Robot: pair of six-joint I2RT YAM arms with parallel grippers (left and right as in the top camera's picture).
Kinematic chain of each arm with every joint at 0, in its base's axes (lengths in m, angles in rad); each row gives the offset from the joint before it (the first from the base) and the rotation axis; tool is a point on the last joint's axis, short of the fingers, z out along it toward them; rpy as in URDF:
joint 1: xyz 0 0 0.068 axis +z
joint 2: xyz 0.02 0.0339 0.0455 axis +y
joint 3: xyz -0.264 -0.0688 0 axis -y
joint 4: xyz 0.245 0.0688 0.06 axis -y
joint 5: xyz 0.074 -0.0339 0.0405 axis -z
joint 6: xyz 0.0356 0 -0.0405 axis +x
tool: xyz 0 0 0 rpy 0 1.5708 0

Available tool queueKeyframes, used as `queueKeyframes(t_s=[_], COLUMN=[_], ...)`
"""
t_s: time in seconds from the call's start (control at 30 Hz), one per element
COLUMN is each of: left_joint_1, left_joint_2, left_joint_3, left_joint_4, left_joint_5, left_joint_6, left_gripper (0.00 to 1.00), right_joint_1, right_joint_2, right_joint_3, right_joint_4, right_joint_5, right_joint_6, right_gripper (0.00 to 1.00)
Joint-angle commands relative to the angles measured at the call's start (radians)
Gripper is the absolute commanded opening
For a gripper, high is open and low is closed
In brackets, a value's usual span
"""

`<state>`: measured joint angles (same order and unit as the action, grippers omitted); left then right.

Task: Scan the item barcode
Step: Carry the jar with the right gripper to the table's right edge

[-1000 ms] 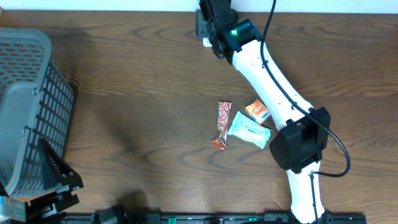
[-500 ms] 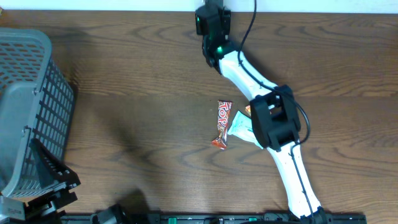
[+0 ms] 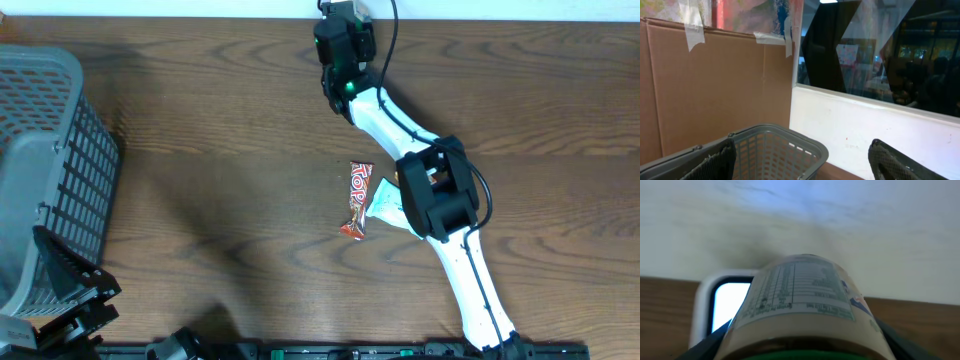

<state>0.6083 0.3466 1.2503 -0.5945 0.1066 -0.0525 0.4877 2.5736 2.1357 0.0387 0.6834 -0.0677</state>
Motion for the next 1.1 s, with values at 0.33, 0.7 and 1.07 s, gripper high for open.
queueKeyframes(t_s=[0.33, 0.7, 1.07], left_joint_1=[-0.024, -0.112, -0.112], left_joint_2=[-0.011, -0.011, -0.011], left_joint_3=[-0.010, -0.010, -0.010], left_joint_4=[-0.029, -0.026, -0.026], left_joint_5=[0.018, 0.017, 0.017], left_joint_6=[-0.130, -0.152, -0.152], left_gripper=[0.85, 0.85, 0.85], right_joint_1=[-0.187, -0.717, -0.883], right_joint_2=[-0.484, -0.437, -0.428], right_joint_3=[0.016, 0.012, 0.009], right_joint_4=[-0.898, -1.390, -1.435], right_joint_5=[0.201, -0.377, -0.394], right_joint_6=[0.102, 0.499, 0.703], right_gripper=[0.60, 0.38, 0.44])
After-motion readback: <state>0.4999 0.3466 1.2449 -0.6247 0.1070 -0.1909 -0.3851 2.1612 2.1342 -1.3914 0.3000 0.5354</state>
